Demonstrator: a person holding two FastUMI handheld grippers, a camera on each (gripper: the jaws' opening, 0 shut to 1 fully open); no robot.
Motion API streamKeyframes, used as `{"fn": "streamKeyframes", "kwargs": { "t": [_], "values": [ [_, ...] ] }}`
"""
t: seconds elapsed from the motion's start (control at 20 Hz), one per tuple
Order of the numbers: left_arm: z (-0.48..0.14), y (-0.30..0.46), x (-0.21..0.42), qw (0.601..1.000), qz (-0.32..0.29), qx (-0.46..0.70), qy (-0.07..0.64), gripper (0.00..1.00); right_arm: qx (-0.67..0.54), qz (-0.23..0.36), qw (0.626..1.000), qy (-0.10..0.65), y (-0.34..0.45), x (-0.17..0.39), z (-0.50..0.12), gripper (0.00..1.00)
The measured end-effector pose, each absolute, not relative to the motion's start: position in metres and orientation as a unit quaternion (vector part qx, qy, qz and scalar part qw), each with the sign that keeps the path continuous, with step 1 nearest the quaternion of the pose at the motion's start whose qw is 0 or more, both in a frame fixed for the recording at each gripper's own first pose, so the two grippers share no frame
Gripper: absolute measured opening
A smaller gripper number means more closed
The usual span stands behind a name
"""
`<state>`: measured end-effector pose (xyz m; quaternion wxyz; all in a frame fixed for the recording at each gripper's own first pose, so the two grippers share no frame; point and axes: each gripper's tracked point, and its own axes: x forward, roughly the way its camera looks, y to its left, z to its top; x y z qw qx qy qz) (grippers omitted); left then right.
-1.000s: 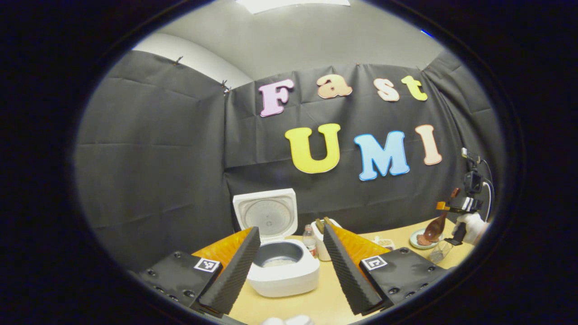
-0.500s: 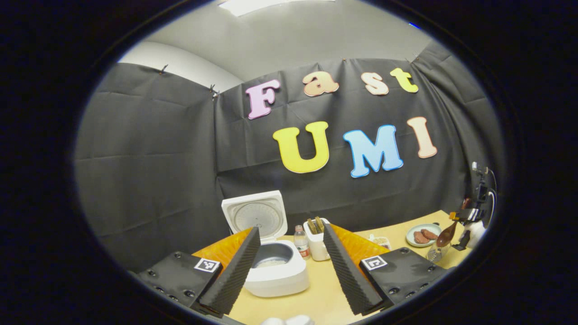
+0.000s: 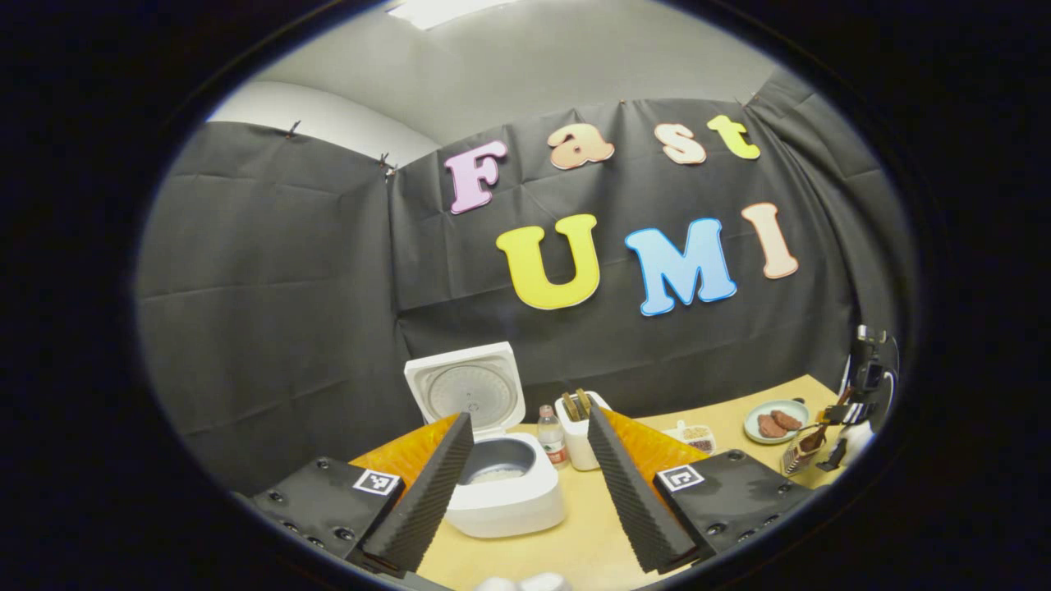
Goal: Close the left gripper, press the button to open the rice cooker; take a wooden spoon from the chopstick holder with the right hand, scoop a spoonful of rice and pour it into the rice cooker, then put the wooden spoon back into the chopstick holder.
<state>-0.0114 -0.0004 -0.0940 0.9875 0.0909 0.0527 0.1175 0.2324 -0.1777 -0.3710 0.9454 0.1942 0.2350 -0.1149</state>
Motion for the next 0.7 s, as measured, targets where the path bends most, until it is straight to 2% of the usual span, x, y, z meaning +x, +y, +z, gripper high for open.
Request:
{"fn": "streamKeyframes", "kwargs": {
  "t": [0.15,0.25,0.3,0.35,0.5,0.55,0.6,0.65,0.7],
  "values": [
    [-0.096,0.001,-0.011,0.988,0.116,0.091,0.055,1.00,0.202,-0.117,0.942,0.240,-0.179,0.232,-0.373,0.14],
    [-0.093,0.002,-0.011,0.988,0.114,0.092,0.051,1.00,0.206,-0.115,0.938,0.253,-0.177,0.225,-0.373,0.18],
    [-0.094,0.000,-0.010,0.989,0.109,0.090,0.049,1.00,0.213,-0.109,0.936,0.258,-0.175,0.223,-0.373,0.27],
    [-0.093,0.001,-0.010,0.989,0.108,0.088,0.048,1.00,0.218,-0.112,0.935,0.256,-0.174,0.218,-0.368,0.31],
    [-0.092,0.013,-0.011,0.990,0.110,0.076,0.045,0.98,0.150,-0.125,0.957,0.214,-0.189,0.201,-0.322,0.98],
    [-0.090,0.018,-0.009,0.990,0.111,0.073,0.041,0.95,0.127,-0.121,0.964,0.201,-0.187,0.194,-0.300,0.98],
    [-0.087,0.023,-0.006,0.990,0.112,0.071,0.039,1.00,0.107,-0.114,0.971,0.183,-0.184,0.186,-0.276,0.98],
    [-0.086,0.030,-0.003,0.990,0.114,0.069,0.034,0.95,0.092,-0.101,0.976,0.167,-0.176,0.181,-0.252,0.98],
    [-0.083,0.036,0.002,0.991,0.114,0.066,0.031,0.96,0.078,-0.088,0.982,0.150,-0.168,0.174,-0.229,0.98]
  ]
}}
